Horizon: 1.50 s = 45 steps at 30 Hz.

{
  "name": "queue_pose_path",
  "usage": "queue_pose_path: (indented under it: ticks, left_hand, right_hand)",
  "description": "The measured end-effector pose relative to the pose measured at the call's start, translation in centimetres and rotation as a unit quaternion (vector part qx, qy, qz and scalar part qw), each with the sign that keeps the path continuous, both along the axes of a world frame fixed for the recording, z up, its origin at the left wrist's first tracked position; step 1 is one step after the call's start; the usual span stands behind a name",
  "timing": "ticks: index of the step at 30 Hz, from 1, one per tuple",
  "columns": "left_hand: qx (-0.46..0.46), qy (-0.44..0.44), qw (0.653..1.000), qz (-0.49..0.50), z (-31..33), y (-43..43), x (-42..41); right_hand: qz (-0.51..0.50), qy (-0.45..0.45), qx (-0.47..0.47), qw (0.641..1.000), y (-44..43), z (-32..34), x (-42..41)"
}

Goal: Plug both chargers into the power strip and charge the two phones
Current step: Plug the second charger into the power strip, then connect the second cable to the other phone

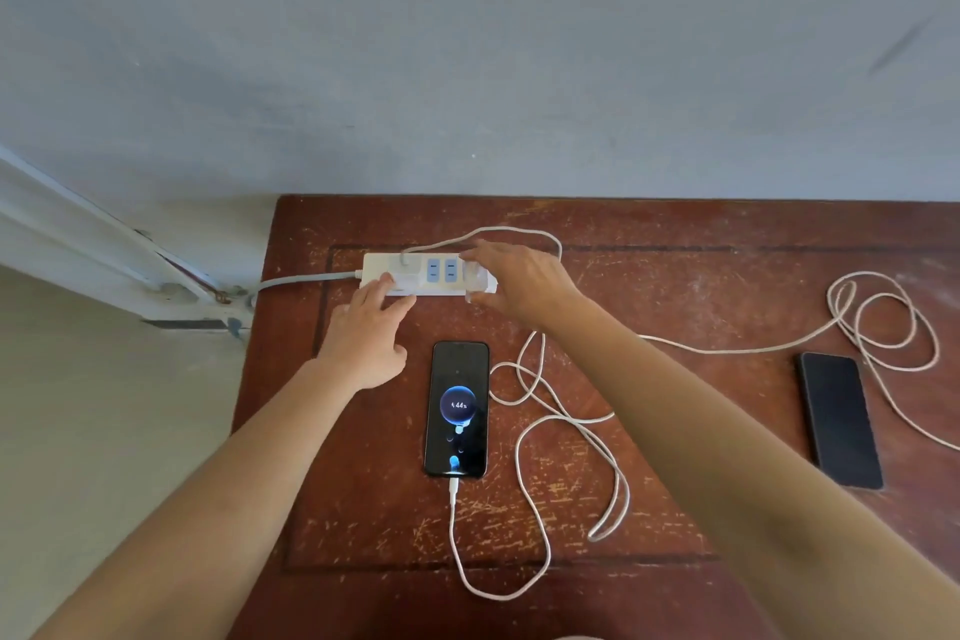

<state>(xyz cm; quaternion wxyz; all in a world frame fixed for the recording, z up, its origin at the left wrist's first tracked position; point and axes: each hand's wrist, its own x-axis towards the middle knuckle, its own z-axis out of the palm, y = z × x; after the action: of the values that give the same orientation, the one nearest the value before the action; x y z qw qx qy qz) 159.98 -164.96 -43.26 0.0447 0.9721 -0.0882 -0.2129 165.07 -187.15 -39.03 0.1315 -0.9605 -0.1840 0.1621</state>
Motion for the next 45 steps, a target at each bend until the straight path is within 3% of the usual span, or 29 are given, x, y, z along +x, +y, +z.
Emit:
queue_pose_path:
  ticks: [2, 7, 10, 15, 23, 32, 39, 45]
  left_hand:
    - [0.001, -0.025, 1.000, 0.009, 2.1, 0.6, 0.0]
    - [-0.066, -0.221, 0.973, -0.008, 5.9, 0.3, -2.0]
    - [-0.117, -0.257, 0.958, -0.039, 7.0, -2.0, -3.1]
    - [-0.182, -0.220, 0.953, -0.102, 7.3, -8.2, -4.2]
    - [-0.192, -0.146, 0.950, -0.200, 5.8, -19.5, -6.5]
    - [-0.164, 0.012, 0.973, -0.162, 0.2, -33.5, -10.6]
    - [-0.036, 0.072, 0.983, -0.168, -2.5, -37.9, -13.2]
    - [0.001, 0.129, 0.974, -0.185, -1.7, -37.9, -12.2]
  right_hand:
    - [-0.023, 0.010, 0.015, 1.000, -0.2, 0.9, -0.7]
    - [-0.167, -0.078, 0.060, 0.981, -3.1, 3.6, -5.2]
    - [-0.244, -0.112, 0.047, 0.962, -6.0, 3.9, -8.9]
    - [-0.365, -0.084, 0.050, 0.926, -11.8, 3.2, -15.0]
    - [-0.480, -0.063, 0.040, 0.874, -21.5, 0.8, -22.5]
    - [-0.581, 0.035, 0.042, 0.812, -32.8, -5.0, -26.5]
    - [-0.541, 0.018, -0.007, 0.841, -35.7, -7.5, -25.9]
    - [-0.549, 0.005, 0.066, 0.833, -37.4, -6.6, -25.4]
